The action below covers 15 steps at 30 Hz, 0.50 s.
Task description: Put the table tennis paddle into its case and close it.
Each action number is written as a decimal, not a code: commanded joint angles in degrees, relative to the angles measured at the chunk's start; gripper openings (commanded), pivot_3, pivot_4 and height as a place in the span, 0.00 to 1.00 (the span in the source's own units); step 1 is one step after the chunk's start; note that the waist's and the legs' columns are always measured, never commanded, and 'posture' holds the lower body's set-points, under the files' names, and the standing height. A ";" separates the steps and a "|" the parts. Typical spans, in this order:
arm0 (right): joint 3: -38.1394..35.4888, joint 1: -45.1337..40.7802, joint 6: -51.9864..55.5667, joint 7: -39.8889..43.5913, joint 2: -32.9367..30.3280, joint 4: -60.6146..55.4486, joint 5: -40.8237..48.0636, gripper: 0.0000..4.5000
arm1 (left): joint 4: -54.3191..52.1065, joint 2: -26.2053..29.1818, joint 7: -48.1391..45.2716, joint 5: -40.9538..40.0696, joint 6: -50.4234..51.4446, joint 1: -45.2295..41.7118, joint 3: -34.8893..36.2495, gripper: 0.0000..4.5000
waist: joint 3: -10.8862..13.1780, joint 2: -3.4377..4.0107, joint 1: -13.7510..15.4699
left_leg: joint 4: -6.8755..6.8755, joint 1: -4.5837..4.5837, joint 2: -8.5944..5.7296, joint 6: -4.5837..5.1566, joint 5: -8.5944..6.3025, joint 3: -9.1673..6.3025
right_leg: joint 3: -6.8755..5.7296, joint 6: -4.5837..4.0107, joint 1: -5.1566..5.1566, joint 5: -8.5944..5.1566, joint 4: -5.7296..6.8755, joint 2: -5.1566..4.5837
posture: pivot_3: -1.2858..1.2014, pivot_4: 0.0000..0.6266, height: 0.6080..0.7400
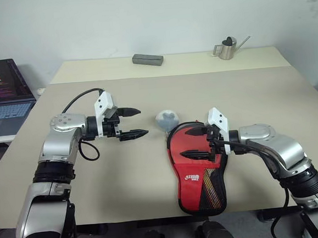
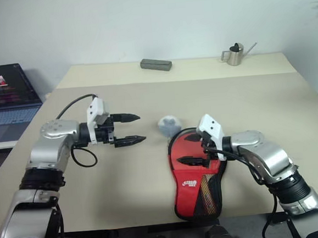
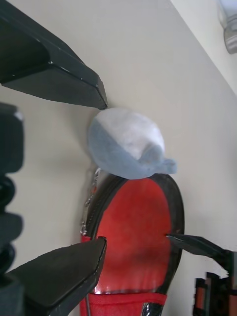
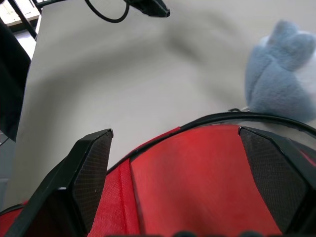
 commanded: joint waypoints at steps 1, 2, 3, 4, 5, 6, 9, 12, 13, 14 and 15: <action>1.12 0.84 -2.49 0.99 0.75 -0.40 -1.87 0.99 | -1.55 0.53 -0.60 -0.33 0.69 -1.48 1.46 1.00 | 0.00 0.00 -0.01 | 0.00 0.00 0.00 0.00 0.00 0.00 | -0.01 0.00 0.00 0.00 0.00 0.00 | 0.52 0.24 1.00; 1.87 1.26 -3.33 1.20 1.08 0.20 -2.80 0.99 | -1.67 0.64 -0.84 -0.31 0.85 -1.48 1.39 1.00 | 0.00 0.00 -0.02 | 0.00 0.00 0.00 0.00 0.00 0.00 | 0.00 0.00 0.00 0.00 0.00 0.00 | 0.52 0.24 1.00; 2.61 1.58 -4.18 1.30 1.43 0.87 -3.75 0.99 | -1.73 0.75 -1.02 -0.25 0.91 -1.48 1.36 1.00 | 0.00 0.00 -0.03 | 0.00 0.01 0.01 0.00 0.00 0.00 | 0.00 0.00 0.00 0.00 0.01 0.00 | 0.52 0.24 1.00; 3.23 1.82 -4.95 1.52 1.70 1.56 -4.54 0.99 | -1.74 0.83 -1.13 -0.06 0.81 -1.51 1.27 1.00 | 0.00 0.00 -0.05 | 0.00 0.01 0.01 0.00 0.00 0.00 | -0.01 0.00 0.00 0.00 0.01 0.01 | 0.52 0.24 1.00; 3.93 2.02 -5.86 1.84 1.94 2.38 -5.50 0.99 | -1.64 0.86 -1.20 0.20 0.58 -1.55 1.16 1.00 | 0.00 0.00 -0.05 | 0.00 0.01 0.01 0.00 0.00 0.00 | 0.00 0.00 0.00 0.00 0.02 0.01 | 0.52 0.24 1.00; 4.61 2.09 -6.84 2.20 2.06 3.19 -6.46 0.99 | -1.46 0.78 -1.10 0.41 0.43 -1.65 1.13 1.00 | 0.00 0.00 -0.05 | 0.00 0.01 0.00 0.00 0.00 0.00 | 0.00 0.00 0.00 0.00 0.02 0.01 | 0.52 0.24 1.00; 6.05 2.30 -8.96 2.69 3.09 6.14 -8.70 0.99 | -0.95 0.43 -0.79 1.08 -0.38 -1.97 1.09 1.00 | 0.00 0.00 -0.05 | 0.01 0.01 -0.01 -0.01 0.00 0.01 | 0.00 0.00 0.00 0.00 0.01 0.01 | 0.52 0.24 1.00; 6.65 2.50 -10.36 3.31 3.72 8.65 -10.25 0.99 | -1.10 -0.08 -0.75 1.54 -0.74 -1.94 0.88 1.00 | 0.00 0.00 -0.05 | 0.01 0.02 0.00 -0.01 0.00 0.01 | -0.01 0.00 0.00 0.00 0.02 0.01 | 0.52 0.24 1.00; 6.93 2.62 -11.08 3.54 3.78 9.82 -10.95 0.99 | -1.00 -0.27 -0.70 1.93 -1.17 -1.99 0.66 1.00 | 0.00 0.00 -0.03 | 0.01 0.03 0.00 -0.01 0.00 0.00 | -0.01 0.00 0.01 0.00 0.02 0.01 | 0.52 0.24 1.00; 7.08 2.70 -11.68 3.76 3.86 10.66 -11.49 0.99 | -0.89 -0.40 -0.68 2.24 -1.54 -2.04 0.52 1.00 | 0.00 0.00 -0.03 | 0.01 0.03 0.00 -0.01 0.01 0.00 | -0.01 0.00 0.02 0.00 0.02 0.01 | 0.52 0.24 1.00; 7.31 2.80 -12.34 3.91 3.90 11.36 -12.16 0.99 | -0.33 -0.39 -0.44 3.05 -2.56 -2.11 0.24 1.00 | -0.01 -0.01 -0.03 | 0.01 0.05 -0.01 -0.01 0.01 0.01 | -0.01 0.00 0.02 0.00 0.02 0.00 | 0.52 0.24 1.00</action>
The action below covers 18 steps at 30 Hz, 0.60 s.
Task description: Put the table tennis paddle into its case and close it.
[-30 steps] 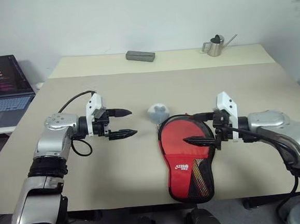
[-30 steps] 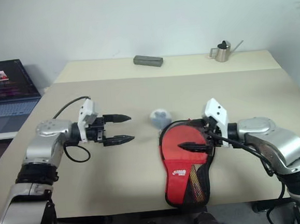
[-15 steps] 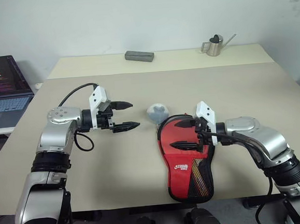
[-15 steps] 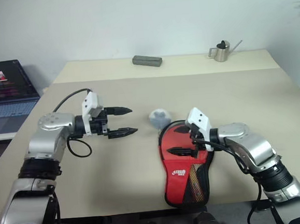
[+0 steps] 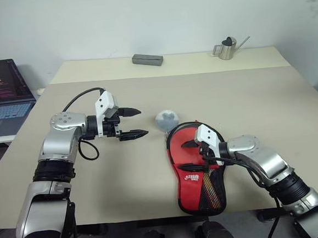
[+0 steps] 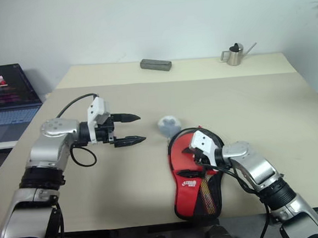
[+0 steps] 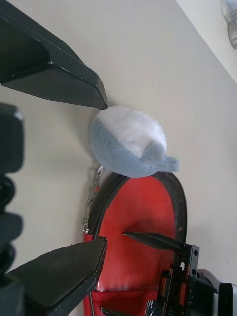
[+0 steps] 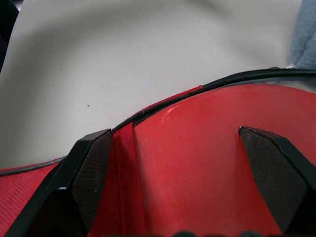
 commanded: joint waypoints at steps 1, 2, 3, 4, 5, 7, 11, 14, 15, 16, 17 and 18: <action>0.84 0.68 -2.08 0.68 0.36 2.67 -2.49 0.99 | 0.50 -0.09 0.95 1.85 -2.97 -1.88 0.32 1.00 | -0.01 -0.01 -0.01 | 0.00 0.02 0.00 0.00 0.00 0.00 | 0.00 0.00 0.02 0.00 0.01 0.00 | 0.52 0.24 1.00; 0.81 0.76 -2.21 0.78 0.56 2.97 -2.65 0.99 | 1.35 -0.28 1.41 2.36 -3.45 -2.23 0.39 1.00 | -0.01 -0.01 -0.02 | 0.00 0.04 0.00 0.00 0.00 0.00 | 0.00 0.00 0.03 0.00 0.02 0.00 | 0.52 0.24 1.00; 0.80 0.90 -2.48 0.87 0.71 3.31 -2.87 0.99 | 2.74 -0.59 2.44 3.38 -4.68 -2.86 0.32 1.00 | -0.01 -0.01 -0.04 | 0.00 0.05 0.00 0.00 0.00 0.00 | 0.00 -0.01 0.03 0.01 0.03 0.00 | 0.52 0.24 1.00; 0.80 1.03 -2.77 0.92 0.86 3.67 -3.08 0.99 | 4.15 -0.89 3.50 4.39 -5.87 -3.51 0.19 1.00 | -0.02 -0.02 -0.02 | 0.01 0.07 0.00 0.00 0.00 0.00 | 0.01 -0.01 0.03 0.01 0.06 0.01 | 0.52 0.24 1.00; 0.83 1.17 -2.93 1.03 0.91 3.99 -3.23 0.99 | 5.68 -1.15 4.67 5.66 -7.19 -4.18 -0.10 1.00 | -0.02 -0.03 -0.01 | 0.01 0.09 0.00 -0.01 0.01 -0.01 | -0.01 -0.02 0.05 0.01 0.07 0.01 | 0.52 0.24 1.00; 0.89 1.55 -3.62 1.10 0.99 4.99 -3.85 0.99 | 10.13 -1.85 7.80 9.67 -11.74 -5.93 -1.61 1.00 | -0.07 -0.09 0.00 | 0.01 0.11 0.00 -0.01 0.01 -0.01 | -0.01 -0.03 0.07 0.02 0.08 0.01 | 0.52 0.24 1.00; 1.18 1.95 -4.46 1.70 1.05 5.83 -4.80 0.99 | 16.05 -4.83 8.92 12.08 -15.96 -9.14 -2.87 1.00 | -0.20 -0.24 0.06 | 0.02 0.16 -0.02 -0.01 0.01 0.00 | -0.01 -0.03 0.11 0.03 0.07 0.01 | 0.52 0.24 1.00; 1.42 1.74 -4.53 1.88 1.32 5.97 -5.01 0.99 | 21.12 -6.92 7.76 14.09 -18.11 -11.96 -4.35 1.00 | -0.25 -0.32 0.06 | 0.03 0.15 -0.03 -0.01 0.01 0.00 | -0.02 -0.03 0.12 0.03 0.06 0.01 | 0.52 0.24 1.00; 1.50 1.65 -4.55 1.96 1.43 6.04 -5.10 0.99 | 22.73 -7.41 7.14 14.60 -18.77 -12.81 -4.75 1.00 | -0.26 -0.33 0.01 | 0.03 0.15 -0.03 -0.01 0.01 0.00 | -0.03 -0.03 0.12 0.03 0.07 0.01 | 0.52 0.24 1.00; 1.47 1.60 -4.55 1.98 1.57 6.08 -5.18 0.99 | 24.66 -7.97 6.94 15.18 -19.25 -13.93 -5.07 1.00 | -0.26 -0.33 -0.07 | 0.03 0.15 -0.03 -0.01 0.01 0.00 | -0.02 -0.03 0.11 0.03 0.07 0.01 | 0.52 0.24 1.00; 1.46 1.60 -4.44 1.98 1.70 6.04 -5.26 0.99 | 26.86 -8.65 6.55 15.55 -19.41 -15.31 -5.19 1.00 | -0.26 -0.33 -0.09 | 0.02 0.15 -0.03 -0.01 0.01 0.01 | -0.02 -0.03 0.11 0.03 0.08 0.01 | 0.52 0.24 1.00; 1.43 1.61 -4.36 1.98 1.80 6.01 -5.33 0.99 | 28.59 -9.15 6.29 15.84 -19.63 -16.35 -5.20 1.00 | -0.26 -0.33 -0.10 | 0.03 0.15 -0.02 -0.01 0.01 0.01 | -0.02 -0.03 0.11 0.03 0.08 0.03 | 0.52 0.24 1.00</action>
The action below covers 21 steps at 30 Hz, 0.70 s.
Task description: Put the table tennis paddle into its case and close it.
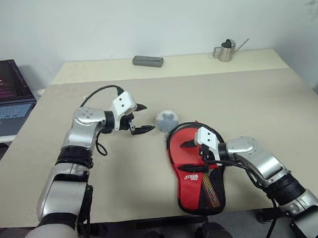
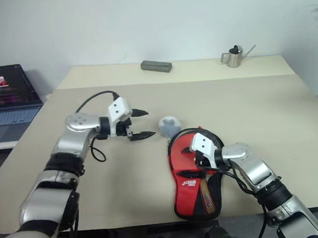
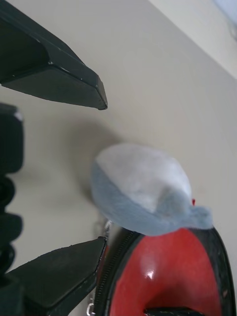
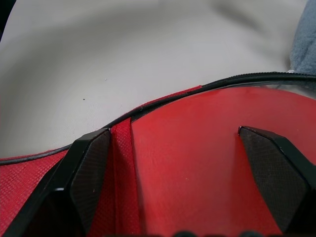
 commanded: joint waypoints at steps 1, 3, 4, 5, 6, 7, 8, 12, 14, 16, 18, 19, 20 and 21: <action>1.42 1.19 1.26 0.17 -0.10 1.83 -2.31 0.99 | 5.04 -0.83 -0.81 1.30 -1.81 -4.61 0.03 1.00 | 0.00 0.00 -0.01 | 0.00 0.00 0.00 0.00 0.00 0.00 | 0.00 0.00 -0.01 0.00 0.00 0.00 | 0.52 0.24 1.00; 1.35 1.46 1.54 -0.03 -0.07 1.40 -2.37 0.99 | 8.10 -1.11 -1.90 2.04 -2.05 -6.39 -0.12 1.00 | 0.00 -0.01 -0.05 | 0.00 -0.01 0.00 0.00 0.00 0.00 | 0.00 0.00 -0.01 0.00 0.00 0.01 | 0.52 0.24 1.00; 1.32 1.59 1.63 -0.10 -0.08 1.21 -2.40 0.99 | 9.33 -1.19 -2.18 2.43 -2.20 -7.07 -0.15 1.00 | -0.01 -0.01 -0.04 | 0.00 0.00 0.00 0.00 0.00 0.01 | 0.01 0.00 -0.01 0.00 0.00 0.01 | 0.52 0.24 1.00; 1.29 1.68 1.68 -0.12 -0.09 1.09 -2.42 0.99 | 10.25 -1.27 -2.37 2.74 -2.42 -7.55 -0.11 1.00 | -0.01 -0.01 -0.05 | 0.00 0.00 0.00 0.00 0.00 0.01 | 0.01 0.00 -0.01 0.00 0.00 0.01 | 0.52 0.24 1.00; 1.27 1.74 1.73 -0.12 -0.10 1.03 -2.44 0.99 | 11.15 -1.36 -2.09 3.21 -2.97 -7.94 -0.10 1.00 | -0.01 -0.01 -0.04 | 0.00 0.00 -0.01 0.00 0.00 0.00 | 0.01 0.00 0.00 0.00 0.00 0.01 | 0.52 0.24 1.00; 1.23 1.82 1.81 -0.13 -0.12 0.95 -2.48 0.99 | 12.23 -1.56 -0.81 3.88 -3.89 -8.38 -0.10 1.00 | -0.01 -0.01 -0.03 | 0.00 0.00 -0.01 0.00 0.00 0.00 | 0.01 0.00 -0.01 0.00 0.01 0.01 | 0.52 0.24 1.00; 1.19 1.91 1.88 -0.17 -0.14 0.87 -2.54 0.99 | 13.41 -1.87 0.23 4.52 -4.61 -8.84 -0.13 1.00 | -0.01 -0.01 0.00 | 0.00 0.00 0.00 0.00 0.00 0.00 | 0.00 0.00 0.00 0.00 0.00 0.01 | 0.52 0.24 1.00; 1.14 2.07 2.45 -0.21 -0.20 0.37 -2.63 0.99 | 16.70 -3.60 1.97 6.86 -8.52 -10.42 -0.60 1.00 | -0.02 -0.03 0.11 | 0.00 -0.01 -0.01 0.00 0.00 -0.02 | -0.01 0.00 0.00 0.00 0.00 -0.01 | 0.52 0.24 1.00; 1.09 2.04 2.70 -0.19 -0.20 0.33 -2.69 0.99 | 17.93 -4.60 3.58 8.11 -9.57 -11.38 -0.73 1.00 | -0.02 -0.04 0.14 | 0.00 -0.02 -0.01 0.00 0.00 -0.02 | -0.02 0.01 0.00 0.00 -0.01 -0.01 | 0.52 0.24 1.00; 1.01 1.95 2.84 -0.23 -0.13 0.41 -2.79 0.99 | 18.85 -5.36 4.57 9.84 -11.44 -11.92 -1.49 1.00 | -0.02 -0.04 0.11 | 0.00 -0.02 -0.01 0.00 0.00 -0.02 | -0.02 0.01 0.00 0.00 -0.01 -0.01 | 0.52 0.24 1.00; 0.96 1.92 2.99 -0.31 -0.12 0.41 -2.83 0.99 | 19.68 -6.19 5.61 10.60 -11.93 -12.38 -1.61 1.00 | -0.02 -0.04 0.07 | 0.00 -0.02 -0.02 0.00 0.00 -0.02 | -0.01 0.01 -0.01 0.00 -0.01 -0.01 | 0.52 0.24 1.00; 0.94 1.92 3.09 -0.36 -0.12 0.36 -2.84 0.99 | 20.01 -6.61 6.27 11.05 -12.17 -12.56 -1.72 1.00 | -0.02 -0.04 0.07 | 0.00 -0.02 -0.01 0.00 0.00 -0.02 | -0.01 0.01 -0.01 0.00 -0.01 -0.01 | 0.52 0.24 1.00; 0.92 1.94 3.19 -0.41 -0.13 0.28 -2.83 0.99 | 20.30 -6.92 6.73 11.47 -12.40 -12.67 -1.81 1.00 | -0.02 -0.04 0.07 | 0.00 -0.02 -0.01 0.00 0.00 -0.02 | -0.01 0.01 -0.01 0.00 0.00 -0.01 | 0.52 0.24 1.00; 0.92 1.95 3.26 -0.43 -0.14 0.22 -2.82 0.99 | 20.53 -7.12 7.03 11.83 -12.62 -12.74 -1.83 1.00 | -0.03 -0.04 0.08 | 0.00 -0.02 -0.02 0.00 0.00 -0.02 | -0.01 0.01 -0.01 0.00 0.00 -0.01 | 0.52 0.24 1.00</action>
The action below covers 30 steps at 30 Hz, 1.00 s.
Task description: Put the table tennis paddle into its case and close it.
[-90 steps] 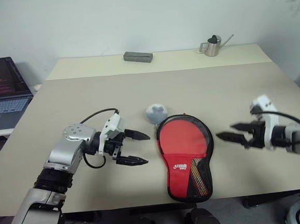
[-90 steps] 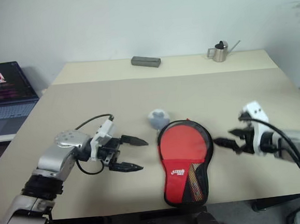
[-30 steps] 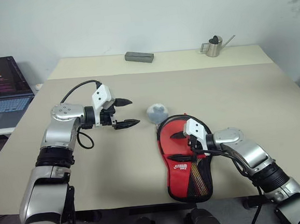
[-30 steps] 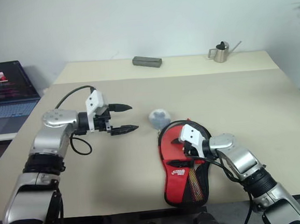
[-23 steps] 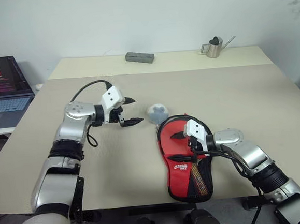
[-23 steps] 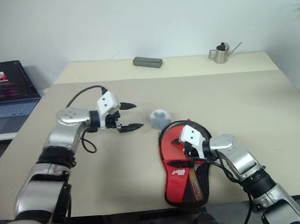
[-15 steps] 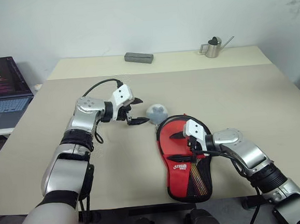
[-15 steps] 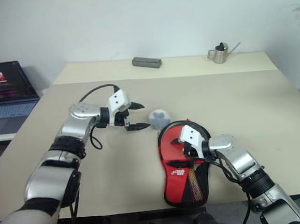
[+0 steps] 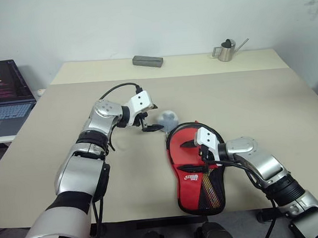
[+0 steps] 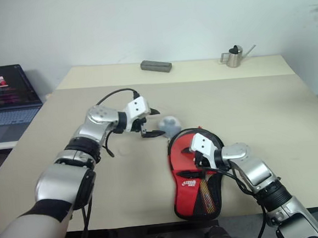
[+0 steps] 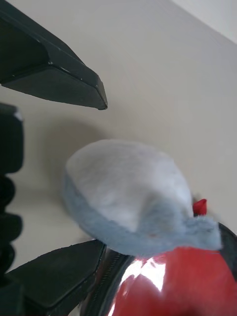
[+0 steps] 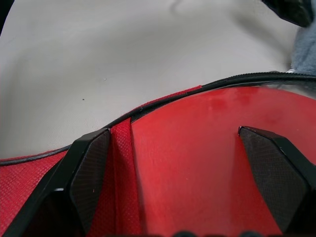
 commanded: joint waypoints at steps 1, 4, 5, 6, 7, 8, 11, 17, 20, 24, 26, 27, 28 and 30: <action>1.23 1.42 2.34 -0.32 -0.38 1.40 -2.01 0.99 | 0.65 -0.54 1.34 1.55 -1.65 -1.91 -0.52 1.00 | 0.00 0.00 0.01 | 0.00 0.00 0.00 0.00 0.00 0.00 | 0.00 0.00 0.00 0.00 0.00 0.00 | 0.52 0.24 1.00; 1.12 1.47 2.71 -0.44 -0.39 1.10 -1.91 0.99 | 1.43 -1.18 1.49 3.01 -1.51 -1.97 -1.17 1.00 | 0.00 0.00 0.01 | 0.00 0.00 -0.01 0.00 0.00 0.00 | 0.00 0.00 0.00 0.00 0.00 0.00 | 0.52 0.24 1.00; 1.11 1.49 2.80 -0.48 -0.40 1.00 -1.89 0.99 | 1.61 -1.39 1.73 3.30 -1.39 -2.04 -1.25 1.00 | 0.00 0.00 0.01 | 0.00 0.00 -0.01 0.00 0.00 0.00 | -0.01 0.00 0.00 0.00 0.00 0.00 | 0.52 0.24 1.00; 1.09 1.53 2.91 -0.54 -0.41 0.86 -1.88 0.99 | 1.76 -1.58 1.74 3.48 -1.24 -2.12 -1.24 1.00 | 0.00 0.00 0.01 | 0.00 0.00 -0.01 0.00 0.00 0.00 | -0.01 0.00 0.00 0.00 0.00 0.00 | 0.52 0.24 1.00; 1.06 1.58 3.01 -0.60 -0.41 0.75 -1.86 0.99 | 1.88 -1.71 1.74 3.61 -1.16 -2.18 -1.17 1.00 | 0.00 0.00 0.01 | 0.00 0.00 -0.01 0.00 0.00 0.00 | -0.01 0.00 0.00 0.00 0.00 0.00 | 0.52 0.24 1.00; 1.04 1.63 3.08 -0.68 -0.42 0.65 -1.82 0.99 | 2.08 -2.04 2.07 3.85 -1.01 -2.35 -1.19 1.00 | 0.00 0.00 0.00 | 0.00 -0.01 0.00 0.00 0.00 0.00 | -0.01 0.00 0.00 0.00 0.00 0.00 | 0.52 0.24 1.00; 1.10 1.78 3.32 -0.91 -0.41 0.28 -1.77 0.99 | 2.50 -2.90 2.88 4.34 -0.43 -2.72 -0.98 1.00 | 0.00 -0.01 0.04 | 0.00 -0.01 -0.01 0.00 0.00 -0.01 | -0.01 0.00 0.00 0.00 0.00 0.00 | 0.52 0.24 1.00; 1.14 2.09 3.67 -1.23 -0.31 -0.34 -1.74 1.00 | 2.96 -4.19 4.91 4.89 0.53 -2.84 -0.63 0.81 | -0.01 -0.01 0.02 | 0.00 0.00 -0.01 0.00 0.00 0.00 | -0.01 0.00 0.00 0.00 0.00 0.00 | 0.52 0.24 1.00; 1.01 2.58 4.08 -1.45 -0.32 -0.92 -1.75 1.00 | 2.91 -4.56 4.06 4.78 0.86 -2.60 -0.57 0.56 | -0.01 -0.01 0.05 | 0.00 -0.01 -0.01 0.00 0.00 -0.01 | -0.01 0.00 0.00 0.00 0.01 0.00 | 0.52 0.24 1.00; -0.03 2.98 4.77 -2.77 0.31 -1.08 -1.55 1.00 | 2.76 -4.87 3.36 4.96 0.95 -1.91 -0.81 0.25 | -0.01 -0.02 0.09 | 0.00 -0.01 -0.02 0.00 0.00 -0.01 | -0.01 0.00 0.00 0.00 0.00 0.00 | 0.52 0.24 1.00; -1.19 2.77 5.14 -4.60 1.24 -0.64 -1.60 1.00 | 2.62 -4.91 3.09 5.24 0.75 -1.56 -1.08 0.13 | -0.02 -0.03 0.10 | 0.00 0.00 -0.02 0.00 0.00 -0.01 | -0.02 0.00 0.01 0.00 0.01 0.00 | 0.52 0.24 1.00; -1.85 2.66 5.67 -5.22 1.61 -0.61 -1.37 1.00 | 2.57 -4.96 3.09 5.33 0.72 -1.42 -1.15 0.09 | -0.02 -0.04 0.10 | 0.00 0.01 -0.02 0.00 0.00 -0.01 | -0.02 0.00 0.02 0.00 0.03 0.00 | 0.52 0.24 1.00; -2.55 2.61 6.12 -5.80 1.89 -0.70 -1.19 1.00 | 2.52 -5.04 3.16 5.38 0.71 -1.29 -1.18 0.07 | -0.02 -0.03 0.10 | 0.00 0.03 -0.02 0.00 0.00 -0.01 | -0.01 0.01 0.04 0.00 0.04 0.00 | 0.52 0.24 1.00; -4.16 2.55 7.59 -6.11 1.99 -1.24 0.02 1.00 | 2.42 -5.24 3.06 5.42 0.70 -1.00 -1.26 0.06 | -0.02 -0.04 0.10 | 0.01 0.04 -0.02 0.00 0.00 -0.02 | -0.02 0.01 0.05 0.02 0.06 0.00 | 0.52 0.24 1.00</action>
